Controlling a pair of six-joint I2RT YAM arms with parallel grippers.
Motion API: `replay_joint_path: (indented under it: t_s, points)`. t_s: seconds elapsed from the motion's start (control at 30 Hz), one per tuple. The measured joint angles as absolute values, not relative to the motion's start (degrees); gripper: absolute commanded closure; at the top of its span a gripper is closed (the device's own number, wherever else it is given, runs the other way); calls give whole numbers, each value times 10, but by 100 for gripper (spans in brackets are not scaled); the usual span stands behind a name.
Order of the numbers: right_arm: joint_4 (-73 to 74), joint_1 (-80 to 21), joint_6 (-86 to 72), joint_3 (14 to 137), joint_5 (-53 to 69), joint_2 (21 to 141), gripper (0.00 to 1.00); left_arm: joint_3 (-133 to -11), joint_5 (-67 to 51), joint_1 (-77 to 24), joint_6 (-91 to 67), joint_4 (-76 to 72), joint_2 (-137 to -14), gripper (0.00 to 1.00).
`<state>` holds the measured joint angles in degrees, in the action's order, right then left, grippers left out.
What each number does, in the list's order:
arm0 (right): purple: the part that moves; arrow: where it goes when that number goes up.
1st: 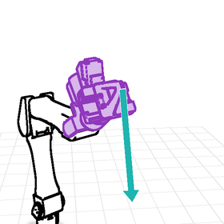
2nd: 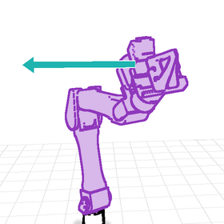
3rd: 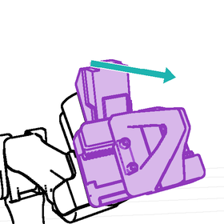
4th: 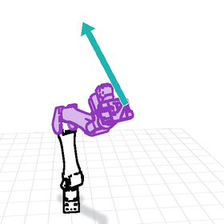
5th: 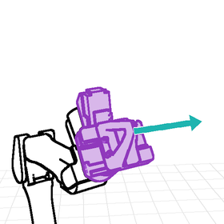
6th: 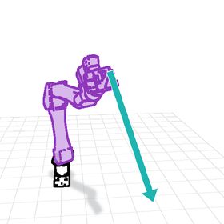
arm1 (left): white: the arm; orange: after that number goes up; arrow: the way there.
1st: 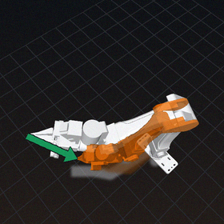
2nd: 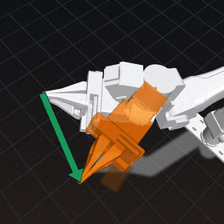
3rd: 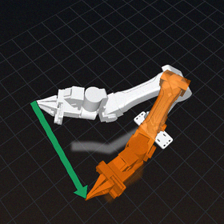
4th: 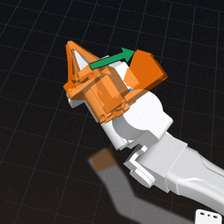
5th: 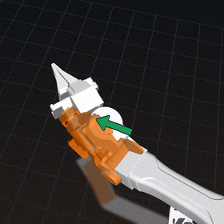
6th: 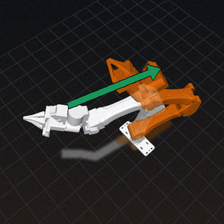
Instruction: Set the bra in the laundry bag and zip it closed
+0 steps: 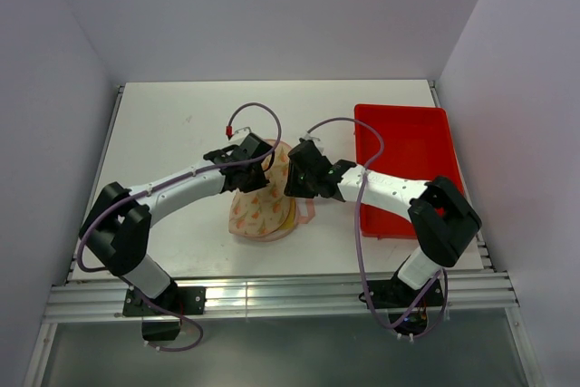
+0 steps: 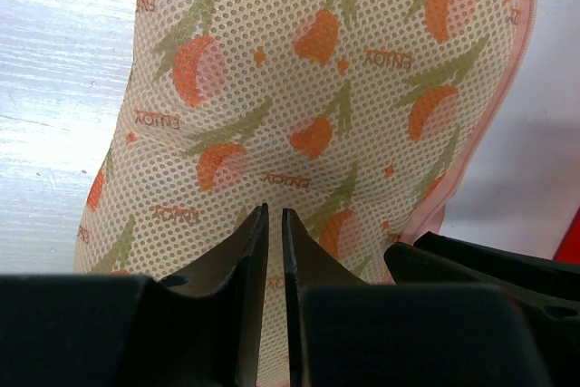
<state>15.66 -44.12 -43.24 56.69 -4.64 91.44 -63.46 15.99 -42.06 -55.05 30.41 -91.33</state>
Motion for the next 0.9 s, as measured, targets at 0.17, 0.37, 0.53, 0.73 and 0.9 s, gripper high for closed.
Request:
replay_joint_path:
  t_s: [0.17, 0.37, 0.53, 0.73, 0.9]
  points:
    - [156, -441, -435, 567, -48, 918, 75, -636, 157, -420, -547, 302, -917, 82]
    - [156, -441, -437, 567, -49, 924, 90, -636, 151, -417, -545, 302, -917, 81]
    - [161, -441, -436, 567, -58, 923, 97, -636, 148, -413, -541, 299, -917, 81]
    - [184, -441, -436, 567, -82, 901, 100, -636, 147, -413, -540, 298, -917, 81]
    - [189, -440, -436, 567, -90, 896, 100, -636, 143, -413, -538, 291, -926, 82]
